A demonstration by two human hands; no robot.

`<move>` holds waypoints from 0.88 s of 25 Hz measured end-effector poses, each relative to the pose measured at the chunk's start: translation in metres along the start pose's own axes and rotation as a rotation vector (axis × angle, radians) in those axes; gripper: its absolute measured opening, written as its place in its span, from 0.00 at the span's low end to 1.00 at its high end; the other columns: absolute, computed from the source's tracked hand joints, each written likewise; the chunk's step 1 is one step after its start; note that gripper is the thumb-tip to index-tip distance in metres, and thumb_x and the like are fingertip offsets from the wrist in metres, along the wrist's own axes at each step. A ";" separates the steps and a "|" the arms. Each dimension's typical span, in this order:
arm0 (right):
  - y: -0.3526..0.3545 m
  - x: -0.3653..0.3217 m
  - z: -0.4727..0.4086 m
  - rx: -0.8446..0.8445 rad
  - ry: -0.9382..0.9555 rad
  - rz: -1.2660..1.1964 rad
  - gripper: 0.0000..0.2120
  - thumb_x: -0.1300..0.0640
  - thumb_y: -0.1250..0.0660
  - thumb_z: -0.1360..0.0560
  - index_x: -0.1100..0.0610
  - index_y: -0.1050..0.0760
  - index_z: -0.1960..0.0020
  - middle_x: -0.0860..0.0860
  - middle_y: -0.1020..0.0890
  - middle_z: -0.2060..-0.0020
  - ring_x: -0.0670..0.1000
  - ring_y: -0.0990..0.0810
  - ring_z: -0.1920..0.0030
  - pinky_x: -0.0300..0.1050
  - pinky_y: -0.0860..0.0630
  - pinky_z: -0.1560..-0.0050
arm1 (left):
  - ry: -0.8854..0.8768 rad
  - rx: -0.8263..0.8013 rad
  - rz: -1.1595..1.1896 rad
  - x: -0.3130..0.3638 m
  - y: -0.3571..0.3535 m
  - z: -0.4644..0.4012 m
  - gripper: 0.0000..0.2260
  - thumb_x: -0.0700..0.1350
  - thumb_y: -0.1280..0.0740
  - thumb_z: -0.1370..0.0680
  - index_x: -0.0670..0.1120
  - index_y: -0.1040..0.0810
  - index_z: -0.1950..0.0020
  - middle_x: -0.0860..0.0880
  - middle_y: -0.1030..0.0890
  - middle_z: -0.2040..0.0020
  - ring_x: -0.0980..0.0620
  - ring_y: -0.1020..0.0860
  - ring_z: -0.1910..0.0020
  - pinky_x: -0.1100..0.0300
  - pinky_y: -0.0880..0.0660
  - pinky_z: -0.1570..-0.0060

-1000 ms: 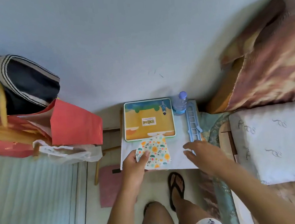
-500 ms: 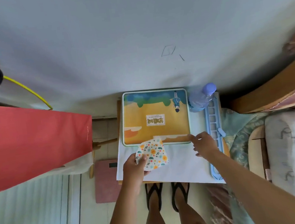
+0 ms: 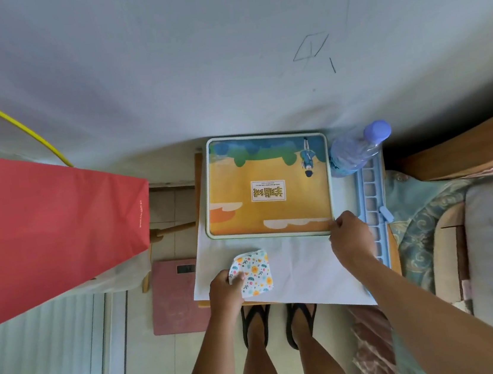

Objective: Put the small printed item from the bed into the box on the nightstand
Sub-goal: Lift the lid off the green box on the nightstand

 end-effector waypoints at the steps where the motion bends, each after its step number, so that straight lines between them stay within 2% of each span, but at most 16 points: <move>1: 0.000 -0.002 0.002 0.014 -0.016 0.077 0.09 0.59 0.45 0.20 0.63 0.29 0.47 0.62 0.19 0.52 0.62 0.21 0.52 0.49 0.29 0.61 | -0.007 -0.005 0.000 0.000 -0.001 0.001 0.07 0.43 0.35 0.23 0.39 0.25 0.54 0.40 0.20 0.54 0.41 0.21 0.53 0.41 0.22 0.51; 3: 0.000 -0.004 0.007 0.028 -0.053 0.076 0.11 0.62 0.47 0.21 0.65 0.31 0.43 0.63 0.21 0.47 0.63 0.22 0.48 0.48 0.32 0.59 | -0.020 -0.010 0.004 0.000 0.000 0.004 0.07 0.43 0.35 0.23 0.39 0.25 0.54 0.40 0.20 0.54 0.40 0.21 0.52 0.40 0.22 0.50; 5: -0.001 -0.003 0.011 0.006 -0.087 -0.091 0.11 0.63 0.48 0.21 0.67 0.32 0.43 0.65 0.22 0.46 0.63 0.23 0.48 0.49 0.31 0.57 | -0.029 -0.018 0.012 -0.001 0.001 0.007 0.07 0.42 0.35 0.23 0.38 0.25 0.54 0.39 0.21 0.54 0.40 0.21 0.52 0.40 0.22 0.49; 8: -0.007 0.006 0.022 -0.087 -0.195 -0.708 0.07 0.60 0.43 0.20 0.64 0.31 0.51 0.64 0.21 0.59 0.56 0.21 0.64 0.46 0.21 0.60 | -0.041 -0.040 0.024 0.000 0.007 0.012 0.06 0.42 0.35 0.23 0.38 0.26 0.52 0.40 0.21 0.52 0.41 0.21 0.50 0.42 0.22 0.49; 9: -0.005 0.008 0.026 -0.099 -0.221 -0.867 0.05 0.60 0.41 0.21 0.62 0.32 0.52 0.61 0.21 0.64 0.54 0.21 0.68 0.45 0.19 0.60 | -0.041 -0.045 0.029 -0.001 0.010 0.014 0.06 0.41 0.36 0.23 0.38 0.26 0.52 0.41 0.21 0.53 0.42 0.21 0.50 0.43 0.22 0.50; 10: -0.001 0.008 0.028 -0.092 -0.211 -0.924 0.04 0.61 0.40 0.21 0.61 0.34 0.50 0.58 0.21 0.67 0.52 0.22 0.70 0.45 0.19 0.59 | -0.037 -0.050 0.036 -0.001 0.013 0.017 0.06 0.42 0.36 0.22 0.39 0.26 0.52 0.42 0.21 0.53 0.42 0.21 0.51 0.44 0.21 0.52; 13: 0.010 0.004 0.038 -0.055 -0.151 -0.903 0.05 0.60 0.39 0.21 0.60 0.35 0.49 0.56 0.21 0.70 0.51 0.21 0.72 0.48 0.20 0.55 | -0.026 -0.058 0.053 -0.003 0.027 0.026 0.05 0.42 0.36 0.22 0.41 0.26 0.50 0.46 0.22 0.55 0.48 0.22 0.54 0.58 0.22 0.64; 15: 0.013 0.001 0.050 -0.070 -0.124 -0.907 0.05 0.59 0.39 0.21 0.60 0.34 0.48 0.56 0.20 0.69 0.50 0.20 0.72 0.48 0.19 0.54 | -0.026 -0.051 0.041 -0.005 0.040 0.031 0.05 0.43 0.36 0.22 0.42 0.26 0.50 0.46 0.22 0.54 0.48 0.22 0.53 0.63 0.24 0.67; 18: 0.011 0.000 0.065 -0.083 -0.120 -0.921 0.08 0.58 0.39 0.21 0.61 0.32 0.47 0.55 0.19 0.68 0.49 0.19 0.72 0.46 0.19 0.56 | -0.022 -0.031 0.066 -0.013 0.058 0.033 0.06 0.42 0.35 0.22 0.41 0.25 0.48 0.43 0.21 0.51 0.44 0.22 0.49 0.63 0.24 0.66; 22: 0.015 -0.004 0.068 -0.110 -0.106 -0.948 0.08 0.58 0.39 0.21 0.62 0.30 0.45 0.55 0.20 0.68 0.51 0.20 0.68 0.51 0.21 0.49 | -0.033 0.001 0.054 -0.018 0.072 0.033 0.10 0.43 0.35 0.23 0.39 0.25 0.44 0.42 0.21 0.50 0.43 0.21 0.48 0.62 0.24 0.66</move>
Point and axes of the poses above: each hand's wrist, its own z-axis away from the middle knuckle, its own y-axis out of the back of the hand, x = y × z, the point moved 6 cm from there along -z, towards the middle knuckle
